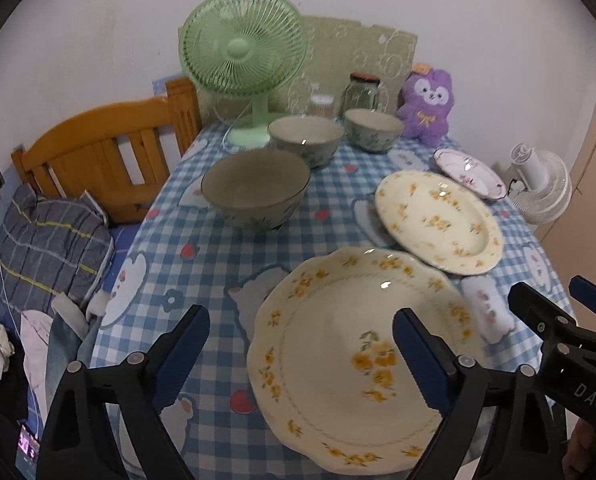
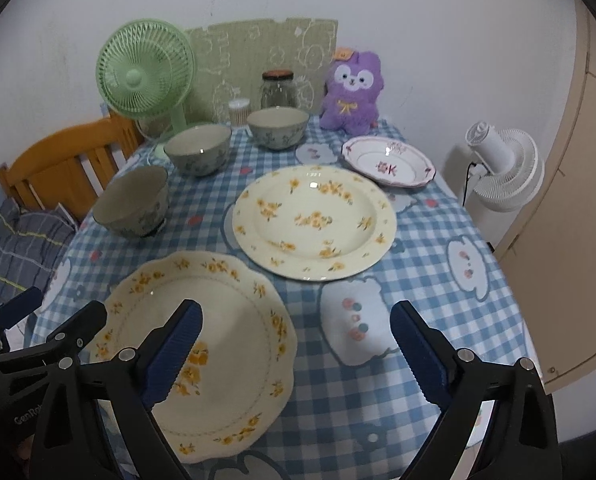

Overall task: Organize plates and bowls
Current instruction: 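Close both grippers on the rim of the large yellow-flowered plate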

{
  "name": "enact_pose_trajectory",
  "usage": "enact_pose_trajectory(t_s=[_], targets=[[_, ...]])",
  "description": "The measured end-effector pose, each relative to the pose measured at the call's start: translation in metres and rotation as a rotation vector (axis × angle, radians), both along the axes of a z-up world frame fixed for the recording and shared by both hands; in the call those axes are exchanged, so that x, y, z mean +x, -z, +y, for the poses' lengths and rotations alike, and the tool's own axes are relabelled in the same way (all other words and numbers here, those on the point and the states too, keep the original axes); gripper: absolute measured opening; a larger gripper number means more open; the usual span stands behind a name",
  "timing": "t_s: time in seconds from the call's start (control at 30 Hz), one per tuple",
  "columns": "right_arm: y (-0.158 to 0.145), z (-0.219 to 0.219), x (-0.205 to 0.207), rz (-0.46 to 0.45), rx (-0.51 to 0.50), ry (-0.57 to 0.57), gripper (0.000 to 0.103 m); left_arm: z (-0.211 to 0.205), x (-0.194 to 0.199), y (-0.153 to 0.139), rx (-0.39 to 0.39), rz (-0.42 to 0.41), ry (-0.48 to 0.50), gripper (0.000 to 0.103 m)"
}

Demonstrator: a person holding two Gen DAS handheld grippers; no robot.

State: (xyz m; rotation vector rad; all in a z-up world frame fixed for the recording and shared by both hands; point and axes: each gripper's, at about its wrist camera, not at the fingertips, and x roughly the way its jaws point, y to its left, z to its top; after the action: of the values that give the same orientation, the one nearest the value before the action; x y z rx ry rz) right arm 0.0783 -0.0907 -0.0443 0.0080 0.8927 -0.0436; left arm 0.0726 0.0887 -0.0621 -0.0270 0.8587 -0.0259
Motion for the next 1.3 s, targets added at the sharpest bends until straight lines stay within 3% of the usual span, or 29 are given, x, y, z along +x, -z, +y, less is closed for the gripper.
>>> enact_pose_trajectory(t_s=[0.47, 0.63, 0.77, 0.87, 1.13, 1.3], targets=[[0.065, 0.010, 0.020, 0.104, 0.007, 0.039, 0.090, 0.016, 0.016, 0.061, 0.006, 0.116, 0.014, 0.082], [0.080, 0.012, 0.028, 0.135, 0.011, 0.034, 0.083, 0.017, 0.024, 0.075, -0.012, 0.140, 0.006, 0.077], [0.088, 0.014, 0.033, 0.156, 0.017, 0.024, 0.079, 0.018, 0.029, 0.080, -0.038, 0.161, 0.008, 0.071], [0.091, 0.016, 0.037, 0.167, 0.026, 0.020, 0.074, 0.015, 0.032, 0.084, -0.048, 0.186, 0.025, 0.059], [0.099, 0.017, 0.047, 0.203, 0.052, 0.027, 0.053, 0.016, 0.035, 0.084, -0.061, 0.199, 0.020, 0.057], [0.099, 0.019, 0.047, 0.203, 0.044, 0.037, 0.053, 0.017, 0.041, 0.084, -0.064, 0.199, 0.026, 0.056]])
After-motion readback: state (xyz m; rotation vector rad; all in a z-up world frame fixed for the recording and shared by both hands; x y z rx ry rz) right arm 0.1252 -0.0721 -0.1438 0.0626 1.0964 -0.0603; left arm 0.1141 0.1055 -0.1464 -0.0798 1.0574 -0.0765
